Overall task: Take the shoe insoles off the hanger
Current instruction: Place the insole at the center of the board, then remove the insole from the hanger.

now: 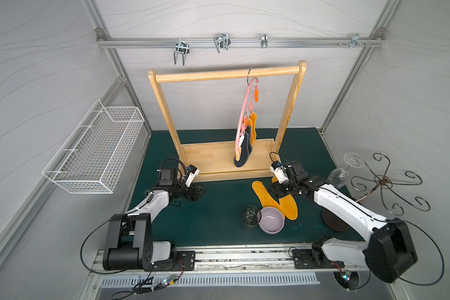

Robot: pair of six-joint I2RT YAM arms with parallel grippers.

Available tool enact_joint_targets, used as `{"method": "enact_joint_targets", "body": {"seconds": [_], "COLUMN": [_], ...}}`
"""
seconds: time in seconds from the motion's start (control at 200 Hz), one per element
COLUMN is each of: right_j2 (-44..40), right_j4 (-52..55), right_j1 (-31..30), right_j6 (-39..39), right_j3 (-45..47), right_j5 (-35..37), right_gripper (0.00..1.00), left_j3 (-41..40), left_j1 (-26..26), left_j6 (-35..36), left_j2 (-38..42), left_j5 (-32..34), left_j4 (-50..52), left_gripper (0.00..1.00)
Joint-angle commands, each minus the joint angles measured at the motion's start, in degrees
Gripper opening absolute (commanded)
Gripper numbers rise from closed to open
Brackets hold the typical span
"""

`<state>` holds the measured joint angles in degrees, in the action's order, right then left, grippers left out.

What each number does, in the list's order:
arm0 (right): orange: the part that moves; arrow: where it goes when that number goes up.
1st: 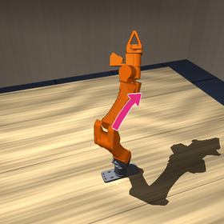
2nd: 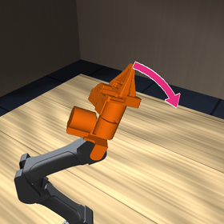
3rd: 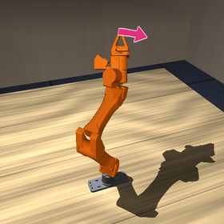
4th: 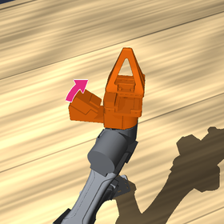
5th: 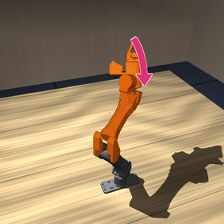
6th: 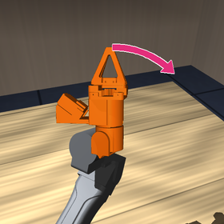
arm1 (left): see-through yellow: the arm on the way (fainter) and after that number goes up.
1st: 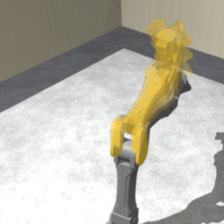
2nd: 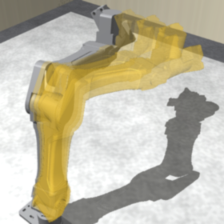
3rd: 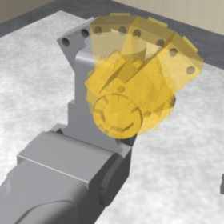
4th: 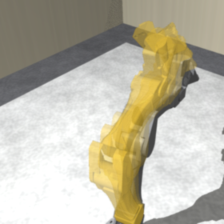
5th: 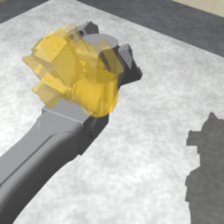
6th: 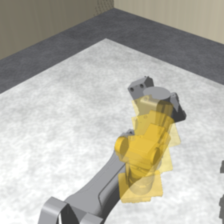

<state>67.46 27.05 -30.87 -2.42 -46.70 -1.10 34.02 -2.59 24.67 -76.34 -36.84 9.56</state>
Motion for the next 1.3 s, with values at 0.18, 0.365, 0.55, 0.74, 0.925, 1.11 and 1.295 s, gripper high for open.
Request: {"method": "enact_joint_targets", "body": {"seconds": [0.18,0.365,0.55,0.74,0.925,1.11,1.295], "right_j2": [-12.1,-16.3,-16.0,-15.2,-14.9,-15.9,-14.5], "right_j4": [-4.5,-5.3,-2.6,2.2,10.1,15.1,15.5], "right_j1": [-1.8,-1.2,2.5,4.3,2.9,-0.1,-1.5], "right_j6": [-4.2,-16.1,-23.5,-27.5,-30.6,-32.8,-33.6], "right_j3": [3.0,2.8,1.8,1.4,2.0,3.5,3.7], "right_j5": [12.0,17.1,11.9,6.5,3.2,4.1,3.5], "right_gripper": [0.99,0.99,0.99,0.99,0.98,0.92,0.83], "left_j3": [1.2,1.2,1.2,1.0,2.2,4.5,12.2], "left_j1": [-0.4,-1.1,-1.5,-2.1,-2.9,-3.1,-3.2], "left_j6": [0.7,0.3,0.2,0.3,0.9,5.1,7.0], "left_j2": [-0.5,-0.6,-0.5,0.1,2.0,3.6,0.5], "left_j5": [1.5,1.1,0.6,-0.2,-2.7,-7.0,-4.0], "left_j4": [-0.8,-0.9,-0.9,-0.3,2.7,10.5,20.1], "left_gripper": [0.80,0.80,0.80,0.80,0.81,0.83,0.82]}}
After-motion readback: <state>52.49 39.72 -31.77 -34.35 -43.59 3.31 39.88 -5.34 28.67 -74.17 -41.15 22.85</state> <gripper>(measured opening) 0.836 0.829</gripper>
